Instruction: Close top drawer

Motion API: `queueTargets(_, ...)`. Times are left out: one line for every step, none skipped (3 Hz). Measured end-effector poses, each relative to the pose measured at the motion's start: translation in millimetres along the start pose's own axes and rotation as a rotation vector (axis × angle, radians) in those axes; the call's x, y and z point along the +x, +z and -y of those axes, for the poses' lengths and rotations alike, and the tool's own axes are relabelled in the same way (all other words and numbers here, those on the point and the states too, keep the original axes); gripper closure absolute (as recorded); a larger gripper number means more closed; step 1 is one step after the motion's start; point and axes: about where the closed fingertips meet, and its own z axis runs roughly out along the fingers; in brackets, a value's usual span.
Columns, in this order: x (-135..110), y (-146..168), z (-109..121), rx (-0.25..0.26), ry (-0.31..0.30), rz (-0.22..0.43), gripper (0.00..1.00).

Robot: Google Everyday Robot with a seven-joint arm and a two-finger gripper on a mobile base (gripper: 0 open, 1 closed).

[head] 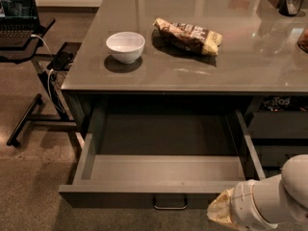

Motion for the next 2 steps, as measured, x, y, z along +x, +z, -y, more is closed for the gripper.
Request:
queueTargets(-0.4,-0.3,4.7,0.02,-0.001,0.0,0.82)
queueTargets(-0.4,-0.3,4.7,0.02,-0.001,0.0,0.58)
